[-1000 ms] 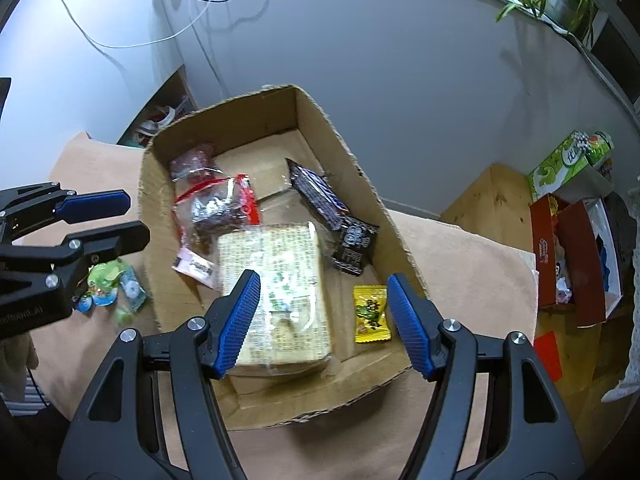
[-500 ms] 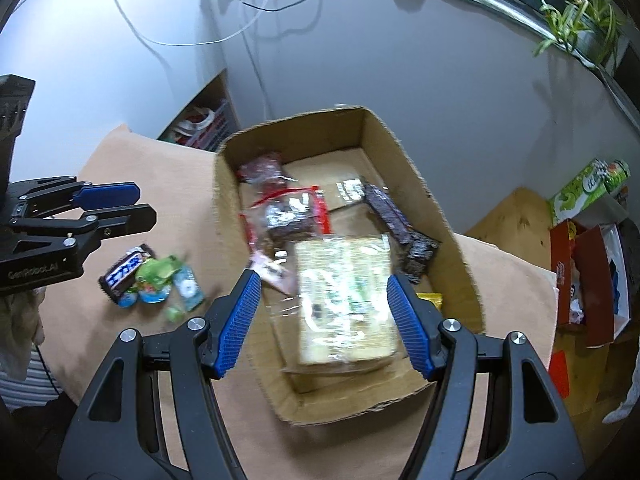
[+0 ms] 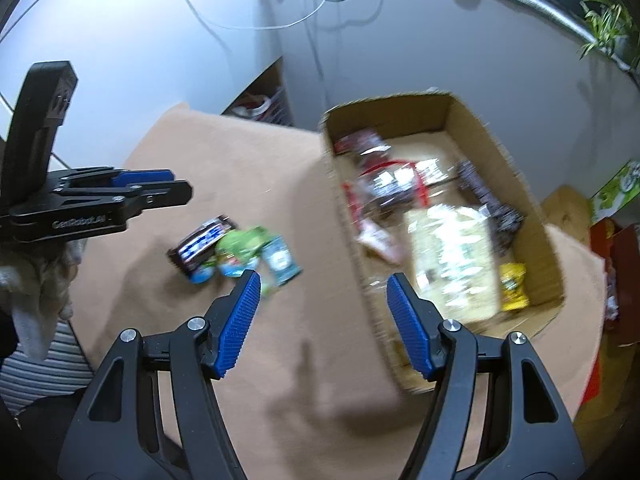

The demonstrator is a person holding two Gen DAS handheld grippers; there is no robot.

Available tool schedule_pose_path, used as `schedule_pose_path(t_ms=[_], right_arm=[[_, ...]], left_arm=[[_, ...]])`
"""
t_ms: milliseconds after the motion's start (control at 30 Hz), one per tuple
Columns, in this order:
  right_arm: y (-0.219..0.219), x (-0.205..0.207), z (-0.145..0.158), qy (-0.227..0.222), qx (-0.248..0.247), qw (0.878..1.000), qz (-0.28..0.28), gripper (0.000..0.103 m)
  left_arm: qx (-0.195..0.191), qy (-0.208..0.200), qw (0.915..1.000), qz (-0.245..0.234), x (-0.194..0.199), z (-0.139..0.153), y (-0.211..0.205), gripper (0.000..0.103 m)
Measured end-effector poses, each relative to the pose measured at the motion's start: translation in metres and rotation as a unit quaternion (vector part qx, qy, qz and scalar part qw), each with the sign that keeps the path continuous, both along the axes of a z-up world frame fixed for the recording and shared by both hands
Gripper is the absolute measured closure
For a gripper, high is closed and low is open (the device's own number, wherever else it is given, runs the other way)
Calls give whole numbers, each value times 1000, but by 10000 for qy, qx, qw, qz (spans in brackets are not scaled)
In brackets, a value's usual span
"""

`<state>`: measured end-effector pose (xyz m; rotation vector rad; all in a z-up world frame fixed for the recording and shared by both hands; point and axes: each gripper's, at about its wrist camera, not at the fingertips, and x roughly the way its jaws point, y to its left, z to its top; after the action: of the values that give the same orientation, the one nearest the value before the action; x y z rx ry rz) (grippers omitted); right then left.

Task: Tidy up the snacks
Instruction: 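Move both tools back from the box to the remaining snacks, then grasp the blue-white chocolate bar with the left tool while the right tool grasps the small green candy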

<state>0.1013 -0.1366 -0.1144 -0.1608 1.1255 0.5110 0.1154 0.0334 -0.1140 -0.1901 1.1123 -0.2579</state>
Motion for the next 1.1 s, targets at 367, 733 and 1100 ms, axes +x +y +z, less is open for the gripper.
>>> schedule_pose_path(t_ms=[367,733,1100], right_arm=[[34,-15,-51,576,-49,9983,65,34],[55,3,-86,886,-232,9957,-130,40],[77,13,-110,1009,-500,9935,-171,42]], left_arm=[[34,443,9988,-203,-14,-23,0,58],[286,764,9958,-409,-11,-45,-6,58],[700,849,9914,-716,-6,-62,-16,58]])
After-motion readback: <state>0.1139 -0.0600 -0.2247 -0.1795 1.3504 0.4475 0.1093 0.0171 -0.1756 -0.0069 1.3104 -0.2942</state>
